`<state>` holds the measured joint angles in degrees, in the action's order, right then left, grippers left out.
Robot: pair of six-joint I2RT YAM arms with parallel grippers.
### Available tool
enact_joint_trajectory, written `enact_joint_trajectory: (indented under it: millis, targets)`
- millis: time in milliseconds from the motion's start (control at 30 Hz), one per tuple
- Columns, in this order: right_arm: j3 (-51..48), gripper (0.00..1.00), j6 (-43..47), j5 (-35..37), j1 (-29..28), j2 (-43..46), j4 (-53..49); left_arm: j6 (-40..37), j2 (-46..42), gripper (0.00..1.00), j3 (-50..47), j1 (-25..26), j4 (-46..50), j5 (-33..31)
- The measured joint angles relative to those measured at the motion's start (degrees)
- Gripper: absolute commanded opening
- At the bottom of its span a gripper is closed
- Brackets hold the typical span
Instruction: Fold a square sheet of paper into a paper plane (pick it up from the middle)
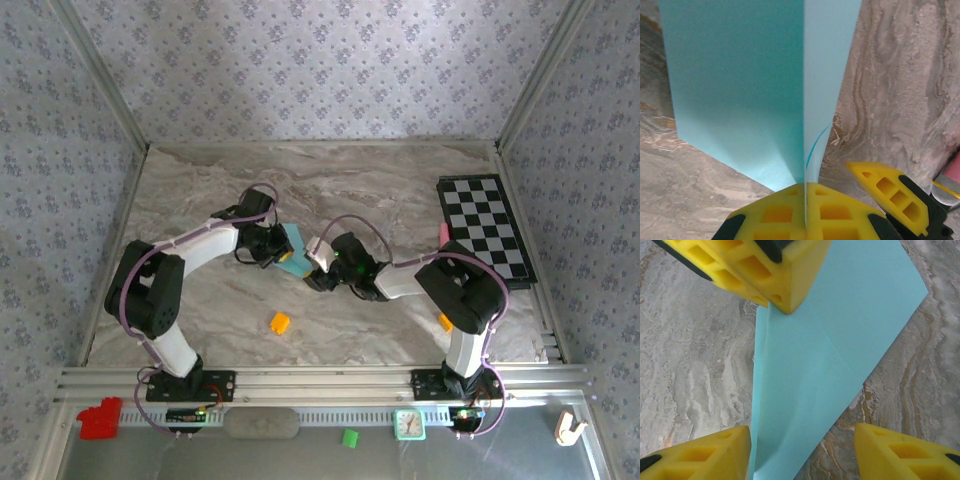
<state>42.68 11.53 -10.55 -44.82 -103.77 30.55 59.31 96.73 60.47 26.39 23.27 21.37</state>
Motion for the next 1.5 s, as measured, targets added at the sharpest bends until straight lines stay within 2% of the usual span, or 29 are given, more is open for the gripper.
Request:
enact_joint_trajectory:
  millis: [167, 500, 767, 1400, 1500]
  targets:
    - [0.0, 0.53, 1.2, -0.2, -1.1, -1.5, 2.9, 0.9, -0.3, 0.05, 0.0, 0.0, 1.1, -0.8]
    - [-0.6, 0.55, 1.5, 1.9, -3.0, -2.0, 6.1, 2.0, -0.3, 0.05, 0.0, 0.0, 1.0, -1.3]
    - [-0.6, 0.46, 1.6, 3.3, -3.1, -4.3, 6.7, 2.9, -0.3, 0.06, 0.0, 0.0, 0.9, -1.3]
    - [-0.1, 0.4, 1.9, 3.3, -3.2, -4.4, 7.4, 3.4, -0.3, 0.06, -0.2, 0.0, 0.6, -1.3]
    - [0.3, 0.34, 1.9, 3.3, -3.2, -4.5, 7.4, 3.4, -0.3, 0.07, -0.2, 0.0, 0.6, -1.3]
